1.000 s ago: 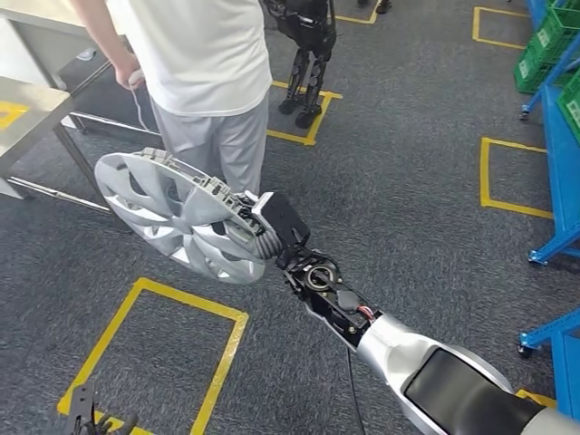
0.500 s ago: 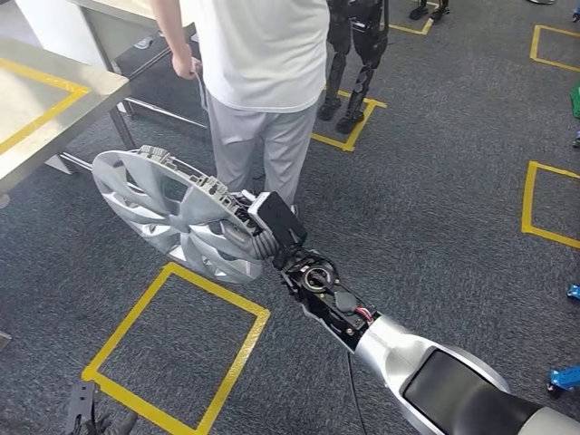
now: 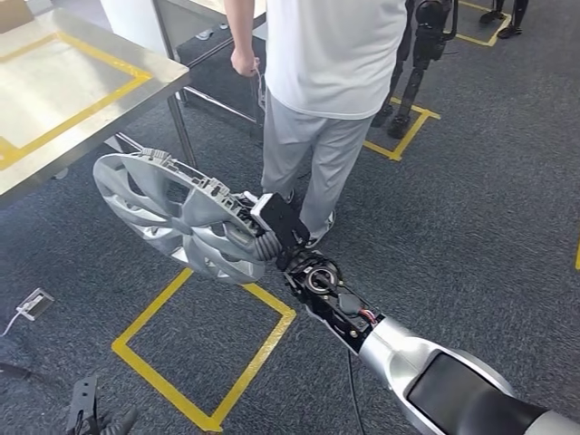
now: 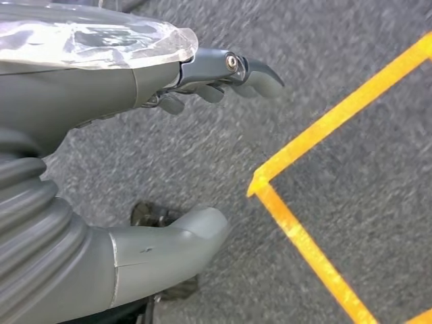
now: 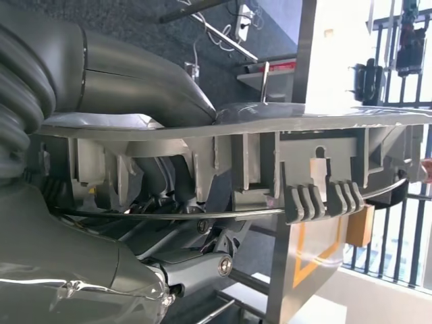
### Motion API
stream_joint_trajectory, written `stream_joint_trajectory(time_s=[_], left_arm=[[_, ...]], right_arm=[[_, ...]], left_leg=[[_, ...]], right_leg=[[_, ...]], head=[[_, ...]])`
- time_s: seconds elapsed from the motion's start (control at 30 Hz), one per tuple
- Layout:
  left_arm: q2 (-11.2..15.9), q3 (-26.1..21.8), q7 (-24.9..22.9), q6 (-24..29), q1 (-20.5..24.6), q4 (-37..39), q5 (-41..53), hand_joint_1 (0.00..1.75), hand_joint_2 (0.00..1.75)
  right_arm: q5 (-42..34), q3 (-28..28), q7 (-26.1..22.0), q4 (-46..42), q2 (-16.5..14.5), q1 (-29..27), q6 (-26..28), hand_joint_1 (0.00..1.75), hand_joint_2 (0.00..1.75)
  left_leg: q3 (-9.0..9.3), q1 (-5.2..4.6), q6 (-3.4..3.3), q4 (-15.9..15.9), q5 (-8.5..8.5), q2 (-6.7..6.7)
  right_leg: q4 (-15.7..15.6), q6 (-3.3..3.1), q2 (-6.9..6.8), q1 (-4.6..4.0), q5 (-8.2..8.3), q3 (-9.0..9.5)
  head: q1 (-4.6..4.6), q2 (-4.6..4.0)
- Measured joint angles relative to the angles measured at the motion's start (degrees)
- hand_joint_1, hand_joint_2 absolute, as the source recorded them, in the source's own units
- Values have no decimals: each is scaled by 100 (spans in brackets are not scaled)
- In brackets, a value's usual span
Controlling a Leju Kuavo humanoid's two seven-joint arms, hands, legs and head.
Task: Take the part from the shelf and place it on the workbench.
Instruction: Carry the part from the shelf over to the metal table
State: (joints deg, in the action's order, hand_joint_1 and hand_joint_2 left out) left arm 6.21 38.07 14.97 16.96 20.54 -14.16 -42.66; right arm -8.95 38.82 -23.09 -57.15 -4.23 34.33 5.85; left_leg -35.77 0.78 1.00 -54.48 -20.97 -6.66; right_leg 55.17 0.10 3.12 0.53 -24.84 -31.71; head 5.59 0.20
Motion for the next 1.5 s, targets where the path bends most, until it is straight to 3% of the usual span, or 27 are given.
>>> stream_joint_trajectory(time_s=[0.03, 0.1, 0.17, 0.2, 0.23, 0.27, 0.3, 0.37, 0.43, 0.5, 0.57, 0.63, 0.7, 0.73, 0.77, 0.8, 0.87, 0.93, 0.97, 1.03, 1.1, 1.2, 1.27, 1.3, 1.4, 1.43, 1.5], left_arm=[[7, 1, -18, -7, -8, -1, 4, 0, 175], [26, 8, -37, -37, 1, -2, 4, 0, 175], [34, 28, -39, -85, 31, -2, -7, 0, 175], [34, 38, -41, -104, 39, -2, -18, 0, 175], [33, 44, -44, -127, 37, -2, -26, 0, 175], [34, 46, -51, -143, 33, -2, -33, 0, 175], [39, 48, -59, -156, 33, -2, -37, 0, 175], [58, 50, -67, -169, 52, -2, -39, 0, 175], [68, 55, -67, -172, 76, -2, -39, 0, 175], [72, 68, -68, -178, 80, -2, -39, 0, 175], [73, 78, -70, -192, 81, -2, -38, 0, 175], [73, 81, -79, -211, 98, -2, -37, 0, 175], [73, 83, -96, -227, 112, -2, -35, 0, 175], [72, 84, -106, -231, 114, -2, -32, 0, 175], [71, 84, -115, -240, 115, -2, -27, 0, 175], [69, 85, -124, -254, 117, -2, -21, 0, 175], [58, 87, -149, -298, 130, -2, -14, 0, 175], [44, 88, -193, -349, 154, -2, -25, 0, 175], [41, 88, -212, -374, 161, -2, -33, 0, 175], [51, 88, -234, -406, 158, -2, -49, 0, 175], [54, 88, -237, -419, 157, -2, -56, 0, 175], [43, 89, -238, -440, 171, -2, -61, 0, 175], [32, 89, -242, -466, 167, -2, -58, 0, 175], [27, 89, -244, -475, 168, -2, -57, 0, 175], [27, 88, -244, -481, 190, -2, -55, 0, 175], [26, 88, -245, -481, 198, -2, -54, 0, 175], [20, 89, -246, -481, 202, -2, -53, 0, 175]], right_arm=[[13, -1, 5, -20, 4, -9, 11, 175, 175], [33, -3, 39, -84, 17, -29, 50, 175, 175], [44, -9, 112, -189, 55, -56, 90, 175, 175], [39, -12, 157, -249, 82, -79, 103, 175, 175], [22, -16, 202, -315, 114, -115, 112, 175, 175], [-4, -22, 244, -386, 145, -165, 116, 175, 175], [-34, -29, 281, -470, 177, -225, 114, 175, 175], [-76, -44, 324, -644, 232, -327, 103, 175, 175], [-89, -52, 334, -793, 278, -367, 96, 175, 175], [-91, -56, 332, -928, 313, -394, 112, 175, 175], [-81, -60, 338, -1067, 339, -443, 144, 175, 175], [-47, -67, 361, -1203, 376, -495, 174, 175, 175], [-6, -77, 391, -1323, 416, -554, 197, 175, 175], [6, -81, 407, -1374, 433, -590, 204, 175, 175], [15, -87, 419, -1416, 448, -625, 207, 175, 175], [21, -93, 430, -1455, 461, -651, 209, 175, 175], [35, -107, 442, -1535, 487, -670, 209, 175, 175], [68, -120, 442, -1606, 504, -664, 199, 175, 175], [90, -126, 441, -1637, 508, -661, 194, 175, 175], [138, -134, 451, -1685, 511, -657, 190, 175, 175], [209, -145, 480, -1711, 513, -649, 207, 175, 175], [346, -170, 516, -1747, 513, -602, 281, 175, 175], [445, -201, 528, -1752, 513, -539, 368, 175, 175], [487, -217, 531, -1757, 513, -501, 408, 175, 175], [555, -266, 527, -1796, 511, -370, 470, 175, 175], [563, -283, 523, -1811, 511, -331, 480, 175, 175], [569, -311, 518, -1834, 511, -281, 493, 175, 175]], left_leg=[[-12, -1, 32, -3, -3, -3], [-141, -25, 90, -271, -176, 212], [-500, -16, 140, -1025, -552, 516], [-693, -2, 164, -1420, -701, 582], [-816, 13, 183, -1668, -760, 614], [-816, 27, 196, -1673, -703, 632], [-680, 39, 203, -1415, -541, 657], [-210, 31, 188, -542, -173, 810], [52, 1, 113, -32, -39, 903], [62, -14, 23, 0, -64, 833], [78, 5, -45, 4, -76, 763], [93, 21, -103, 17, -76, 697], [97, 8, -135, 14, -84, 618], [102, 1, -141, 11, -88, 568], [109, -4, -145, 8, -92, 514], [118, -5, -145, 3, -96, 455], [134, -7, -129, -10, -109, 345], [114, -14, -90, -30, -111, 254], [91, -13, -62, -31, -100, 217], [55, -7, 1, -25, -80, 164], [-37, -19, 64, -222, -213, 290], [-542, -11, 143, -1308, -735, 572], [-760, 6, 172, -1743, -825, 612], [-694, 14, 175, -1612, -708, 619], [-90, 14, 135, -411, -192, 676], [36, 3, 103, -156, -124, 689], [91, -5, 51, -35, -113, 681]], right_leg=[[-29, -16, -57, 9, 16, 22], [-110, -66, -172, 40, 57, 72], [-135, -95, -286, 33, 66, 88], [-133, -98, -346, 27, 62, 89], [-132, -99, -405, 24, 54, 92], [-130, -94, -460, 24, 45, 98], [-127, -82, -511, 26, 33, 109], [-109, -33, -593, 11, -8, 129], [-89, 26, -647, -20, -49, 136], [-85, 81, -701, -33, -81, 154], [14, 146, -635, -12, -192, 125], [539, 186, -458, 6, -508, -110], [1416, 192, -359, 3, -872, -516], [1724, 189, -344, 2, -941, -674], [1807, 178, -334, 2, -889, -736], [1634, 161, -324, 3, -718, -686], [828, 109, -210, 2, -243, -368], [191, 71, -69, 2, -10, -94], [73, 61, -37, -3, -10, -36], [4, 32, -101, 15, -15, 17], [-51, -24, -168, 44, 21, 48], [-75, -67, -254, 31, 34, 62], [-71, -69, -305, 23, 29, 61], [-66, -66, -324, 22, 26, 62], [-37, -19, -357, 10, -6, 61], [-28, 4, -362, -1, -15, 53], [-7, 13, -368, -27, -42, 39]], head=[[-2, 0], [-53, 0], [-108, 0], [-115, 0], [-116, 0], [-118, 0], [-119, 0], [-127, 0], [-121, 0], [-103, 0], [-91, 0], [-64, 0], [-37, 0], [-30, 0], [-28, 0], [-23, 0], [-8, 0], [-13, 0], [-16, 0], [-17, 0], [-51, 0], [-116, 0], [-120, 0], [-121, 0], [-124, 0], [-121, 0], [-110, 0]])
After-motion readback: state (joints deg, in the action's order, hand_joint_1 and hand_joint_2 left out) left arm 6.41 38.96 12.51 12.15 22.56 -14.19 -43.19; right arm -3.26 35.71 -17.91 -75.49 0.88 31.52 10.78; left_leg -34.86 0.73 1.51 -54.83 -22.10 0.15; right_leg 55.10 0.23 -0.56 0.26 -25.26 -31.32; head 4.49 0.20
